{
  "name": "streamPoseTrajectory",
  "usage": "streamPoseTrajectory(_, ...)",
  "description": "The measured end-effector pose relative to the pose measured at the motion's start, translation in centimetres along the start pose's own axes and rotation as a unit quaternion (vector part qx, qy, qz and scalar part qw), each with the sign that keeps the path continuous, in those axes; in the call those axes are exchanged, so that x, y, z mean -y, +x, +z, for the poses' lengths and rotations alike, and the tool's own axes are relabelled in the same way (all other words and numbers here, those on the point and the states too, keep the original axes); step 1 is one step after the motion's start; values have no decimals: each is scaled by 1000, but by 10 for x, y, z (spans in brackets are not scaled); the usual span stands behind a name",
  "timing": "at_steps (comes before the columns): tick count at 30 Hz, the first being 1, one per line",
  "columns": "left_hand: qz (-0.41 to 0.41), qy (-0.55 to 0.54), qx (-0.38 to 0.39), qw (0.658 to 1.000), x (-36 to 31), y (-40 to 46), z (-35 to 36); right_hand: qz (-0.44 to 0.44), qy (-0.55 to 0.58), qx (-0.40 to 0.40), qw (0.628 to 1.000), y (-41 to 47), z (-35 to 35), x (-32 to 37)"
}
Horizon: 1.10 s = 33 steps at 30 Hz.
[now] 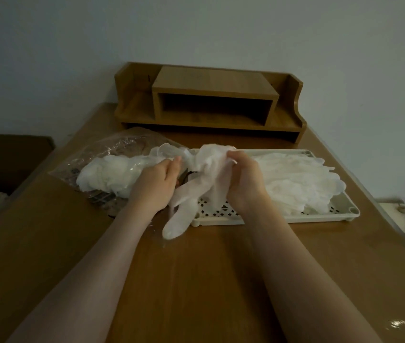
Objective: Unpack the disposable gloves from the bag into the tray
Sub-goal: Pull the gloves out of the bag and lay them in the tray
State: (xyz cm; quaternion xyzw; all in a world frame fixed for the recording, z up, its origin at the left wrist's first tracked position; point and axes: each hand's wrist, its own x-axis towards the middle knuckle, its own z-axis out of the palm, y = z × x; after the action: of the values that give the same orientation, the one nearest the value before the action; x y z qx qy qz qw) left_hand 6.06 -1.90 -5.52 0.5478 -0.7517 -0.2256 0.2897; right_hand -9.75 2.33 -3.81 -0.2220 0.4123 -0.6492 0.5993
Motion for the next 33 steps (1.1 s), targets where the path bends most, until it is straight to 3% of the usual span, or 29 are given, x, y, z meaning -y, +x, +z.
streamPoseTrajectory(3,1,-13,9,1000,-6,-1,-2,-15,51,38,998,-9,-7,22)
streamPoseTrajectory(5,43,-138,31,989,-20,-7,-8,-31,-11,90,995,-16,-8,32)
streamPoseTrajectory(7,81,-272,62,957,-41,-13,-14,-63,-112,129,983,-19,-8,39)
streamPoseTrajectory(11,29,-401,82,912,-62,-15,-18,-86,-205,204,953,-28,-1,50)
streamPoseTrajectory(15,-46,-558,139,817,-64,-17,-16,-72,-236,217,944,-38,-2,60)
streamPoseTrajectory(21,-30,-732,212,646,-66,-11,-9,-61,-251,165,952,-47,-14,82)
streamPoseTrajectory(23,-27,-713,237,659,-65,-9,-9,-59,-263,160,950,-48,-20,91)
streamPoseTrajectory(27,-61,-531,335,776,-72,-1,-11,-44,-326,178,927,-48,-35,103)
streamPoseTrajectory(29,-73,-444,368,814,-82,2,-10,-45,-396,185,898,-46,-39,105)
streamPoseTrajectory(33,-55,-398,318,859,-104,9,-4,-17,-443,203,873,-41,-50,115)
